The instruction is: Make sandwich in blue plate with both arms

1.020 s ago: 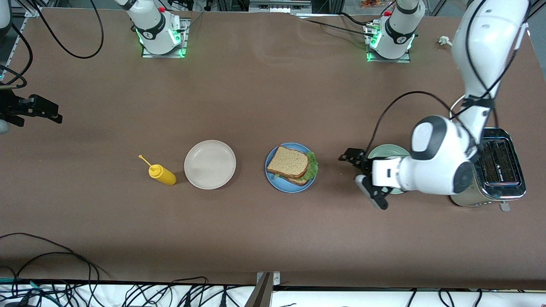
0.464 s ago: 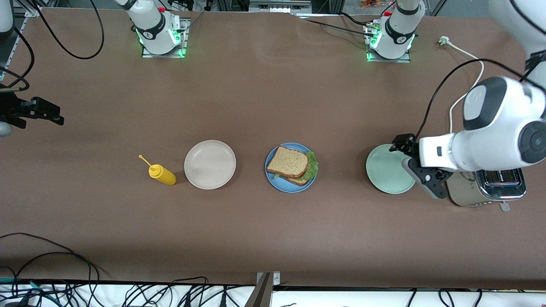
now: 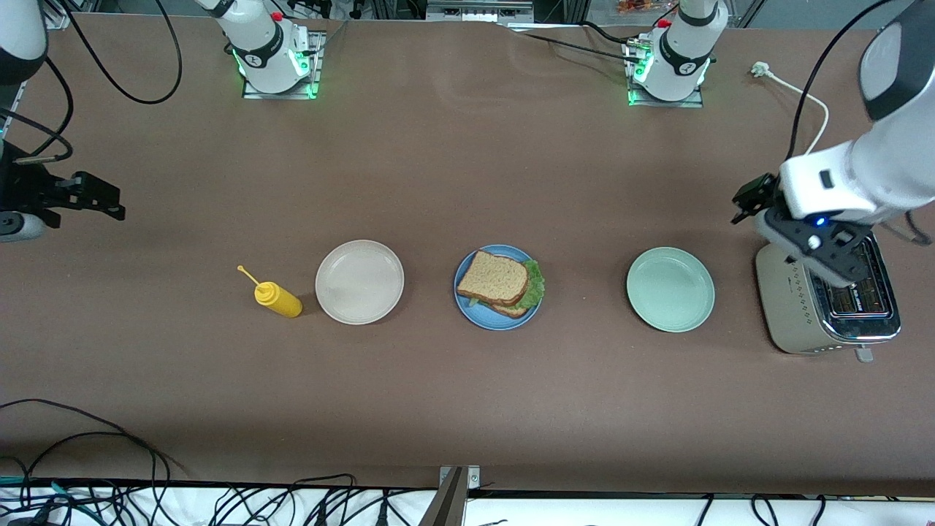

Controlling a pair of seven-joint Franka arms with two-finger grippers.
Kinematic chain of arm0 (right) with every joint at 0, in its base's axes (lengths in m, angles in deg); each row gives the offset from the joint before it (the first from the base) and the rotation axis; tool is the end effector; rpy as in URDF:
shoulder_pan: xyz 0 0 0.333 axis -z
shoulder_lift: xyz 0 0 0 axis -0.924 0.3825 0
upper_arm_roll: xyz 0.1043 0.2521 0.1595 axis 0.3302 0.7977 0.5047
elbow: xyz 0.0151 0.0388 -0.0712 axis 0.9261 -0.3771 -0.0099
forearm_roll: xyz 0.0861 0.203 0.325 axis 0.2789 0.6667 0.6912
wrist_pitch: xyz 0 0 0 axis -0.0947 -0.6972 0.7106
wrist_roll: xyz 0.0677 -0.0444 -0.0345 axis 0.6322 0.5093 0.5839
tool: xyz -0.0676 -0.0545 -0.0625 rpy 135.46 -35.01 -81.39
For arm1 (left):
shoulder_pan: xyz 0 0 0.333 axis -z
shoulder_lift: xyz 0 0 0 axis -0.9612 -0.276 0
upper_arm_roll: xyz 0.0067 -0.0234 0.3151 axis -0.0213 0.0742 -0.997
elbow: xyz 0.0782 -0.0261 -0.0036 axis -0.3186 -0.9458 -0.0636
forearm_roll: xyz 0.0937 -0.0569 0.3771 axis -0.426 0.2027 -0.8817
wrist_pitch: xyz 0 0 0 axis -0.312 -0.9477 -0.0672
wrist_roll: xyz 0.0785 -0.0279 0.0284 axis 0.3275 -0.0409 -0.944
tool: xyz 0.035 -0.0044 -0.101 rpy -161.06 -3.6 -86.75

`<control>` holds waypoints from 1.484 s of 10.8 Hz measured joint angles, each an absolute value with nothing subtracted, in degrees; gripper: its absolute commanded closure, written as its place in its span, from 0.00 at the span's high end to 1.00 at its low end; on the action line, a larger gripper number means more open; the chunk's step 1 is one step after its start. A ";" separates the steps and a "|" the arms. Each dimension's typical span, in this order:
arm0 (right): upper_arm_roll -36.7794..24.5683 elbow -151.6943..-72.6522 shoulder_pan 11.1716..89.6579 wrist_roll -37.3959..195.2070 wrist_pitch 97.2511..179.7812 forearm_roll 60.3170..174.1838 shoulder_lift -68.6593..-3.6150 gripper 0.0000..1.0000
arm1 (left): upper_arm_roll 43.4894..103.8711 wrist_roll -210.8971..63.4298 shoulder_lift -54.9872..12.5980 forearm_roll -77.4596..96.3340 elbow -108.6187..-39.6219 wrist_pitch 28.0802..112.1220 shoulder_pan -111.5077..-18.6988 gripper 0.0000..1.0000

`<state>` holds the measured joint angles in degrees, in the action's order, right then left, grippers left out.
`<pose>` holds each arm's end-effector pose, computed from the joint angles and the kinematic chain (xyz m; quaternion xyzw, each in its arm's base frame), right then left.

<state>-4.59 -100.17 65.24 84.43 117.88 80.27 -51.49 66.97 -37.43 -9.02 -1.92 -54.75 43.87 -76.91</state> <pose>0.6037 -0.0147 0.5759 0.9970 0.0778 -0.0023 0.0052 0.6191 -0.0747 0.5704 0.9444 -0.3279 -0.0225 0.0070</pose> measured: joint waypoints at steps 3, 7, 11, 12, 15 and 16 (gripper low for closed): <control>-4.77 -100.00 64.00 84.05 117.86 80.26 -51.88 1.00 | 58.48 -38.13 -1.89 -1.92 -58.15 43.86 -71.85 1.00; -5.44 -99.94 64.32 84.05 117.75 80.26 -52.01 1.00 | 58.32 -49.15 4.41 -1.12 -66.10 43.75 -70.97 1.00; -5.45 -99.93 64.33 84.05 117.74 80.26 -52.04 1.00 | 59.47 -50.29 5.48 -0.98 -67.08 43.53 -74.54 1.00; -5.44 -99.93 64.32 84.05 117.74 80.26 -52.04 1.00 | 59.58 -50.29 5.59 -0.94 -67.08 42.62 -74.63 1.00; -5.61 -99.93 64.33 84.05 117.74 80.26 -52.04 1.00 | 60.09 -53.42 5.61 -0.93 -67.08 41.85 -74.63 1.00; -5.91 -99.93 64.34 84.05 117.74 80.26 -52.04 1.00 | 60.09 -55.07 5.61 -0.93 -67.08 41.80 -74.63 1.00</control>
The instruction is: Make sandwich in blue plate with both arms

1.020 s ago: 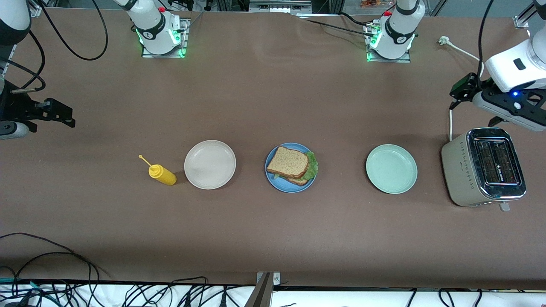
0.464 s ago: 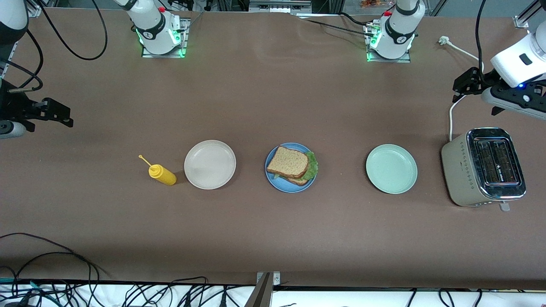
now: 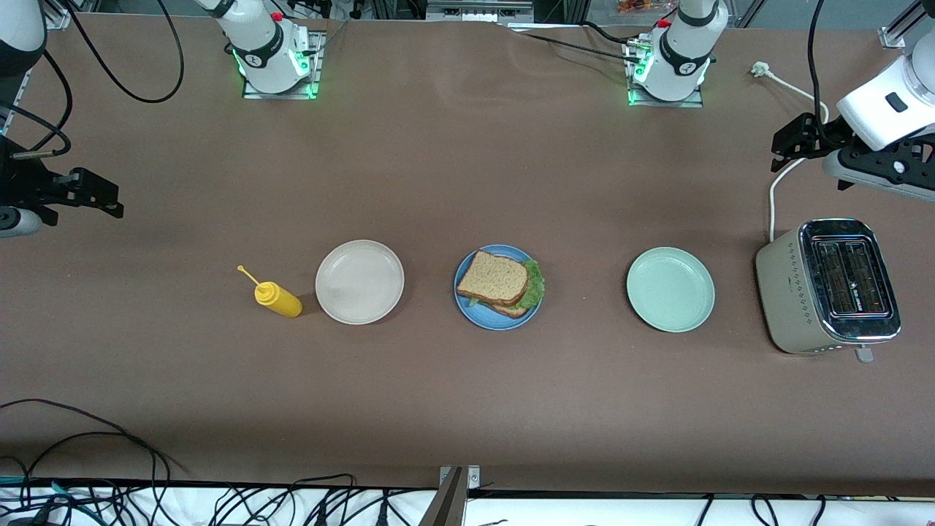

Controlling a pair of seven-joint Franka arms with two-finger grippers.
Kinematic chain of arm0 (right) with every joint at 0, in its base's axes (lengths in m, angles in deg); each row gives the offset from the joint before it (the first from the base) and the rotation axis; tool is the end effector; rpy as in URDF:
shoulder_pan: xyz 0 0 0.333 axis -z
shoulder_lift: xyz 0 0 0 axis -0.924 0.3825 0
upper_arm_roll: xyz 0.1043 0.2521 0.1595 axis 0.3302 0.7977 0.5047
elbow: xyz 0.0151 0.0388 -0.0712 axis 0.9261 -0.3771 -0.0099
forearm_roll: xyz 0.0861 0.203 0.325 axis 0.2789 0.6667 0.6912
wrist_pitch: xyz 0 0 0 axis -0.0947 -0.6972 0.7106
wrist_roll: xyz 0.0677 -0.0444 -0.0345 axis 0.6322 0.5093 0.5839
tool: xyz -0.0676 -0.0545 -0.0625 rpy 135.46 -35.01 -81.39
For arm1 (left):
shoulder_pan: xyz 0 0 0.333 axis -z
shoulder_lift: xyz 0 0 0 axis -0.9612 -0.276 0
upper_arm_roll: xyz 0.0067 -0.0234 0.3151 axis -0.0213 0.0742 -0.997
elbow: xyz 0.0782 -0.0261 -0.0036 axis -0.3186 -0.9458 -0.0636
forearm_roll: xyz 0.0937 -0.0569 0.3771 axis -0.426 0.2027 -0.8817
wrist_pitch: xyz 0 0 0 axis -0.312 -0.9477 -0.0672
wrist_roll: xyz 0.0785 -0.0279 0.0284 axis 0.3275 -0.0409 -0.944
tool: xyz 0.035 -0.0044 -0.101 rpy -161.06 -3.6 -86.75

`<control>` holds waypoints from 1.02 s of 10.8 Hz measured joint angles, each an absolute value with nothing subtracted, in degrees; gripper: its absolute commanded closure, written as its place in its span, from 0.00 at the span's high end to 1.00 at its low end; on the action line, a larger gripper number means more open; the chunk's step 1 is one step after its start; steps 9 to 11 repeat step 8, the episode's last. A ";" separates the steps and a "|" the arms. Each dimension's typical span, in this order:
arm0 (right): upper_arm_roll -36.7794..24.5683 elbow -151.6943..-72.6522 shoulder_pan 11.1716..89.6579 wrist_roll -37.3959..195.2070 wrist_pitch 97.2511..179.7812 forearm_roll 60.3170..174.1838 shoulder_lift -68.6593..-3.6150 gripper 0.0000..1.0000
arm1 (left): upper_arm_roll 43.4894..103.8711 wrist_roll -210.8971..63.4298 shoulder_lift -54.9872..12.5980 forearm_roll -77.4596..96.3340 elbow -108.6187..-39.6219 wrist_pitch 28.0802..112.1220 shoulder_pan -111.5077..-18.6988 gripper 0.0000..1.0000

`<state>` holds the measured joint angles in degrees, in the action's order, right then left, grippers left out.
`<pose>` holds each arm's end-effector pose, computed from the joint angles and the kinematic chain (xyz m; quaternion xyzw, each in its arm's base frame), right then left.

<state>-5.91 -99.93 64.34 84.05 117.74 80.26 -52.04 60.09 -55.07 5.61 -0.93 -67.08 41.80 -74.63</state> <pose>0.6011 -0.0184 0.5836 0.9974 0.0710 0.0033 0.0071 0.5434 -0.0359 0.6133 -0.9897 0.1409 0.0246 0.0111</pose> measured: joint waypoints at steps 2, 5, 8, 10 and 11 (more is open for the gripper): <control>-6.19 -99.93 64.34 84.05 117.74 80.26 -52.04 1.00 | 60.08 -58.91 5.61 -0.84 -67.08 41.80 -74.73 1.00; -6.18 -99.93 64.34 84.05 117.74 80.26 -52.04 1.00 | 59.99 -63.98 5.54 1.79 -67.08 41.79 -75.28 1.00; -6.18 -99.92 64.32 80.47 117.74 80.26 -52.09 1.00 | 59.99 -64.48 5.54 1.79 -67.08 41.77 -75.31 1.00; -6.18 -99.92 64.32 80.47 117.74 80.26 -52.09 1.00 | 59.99 -64.48 5.54 1.79 -67.08 41.77 -75.31 1.00; -6.18 -99.92 64.32 80.47 117.74 80.26 -52.09 1.00 | 59.99 -64.48 5.54 1.79 -67.08 41.77 -75.31 1.00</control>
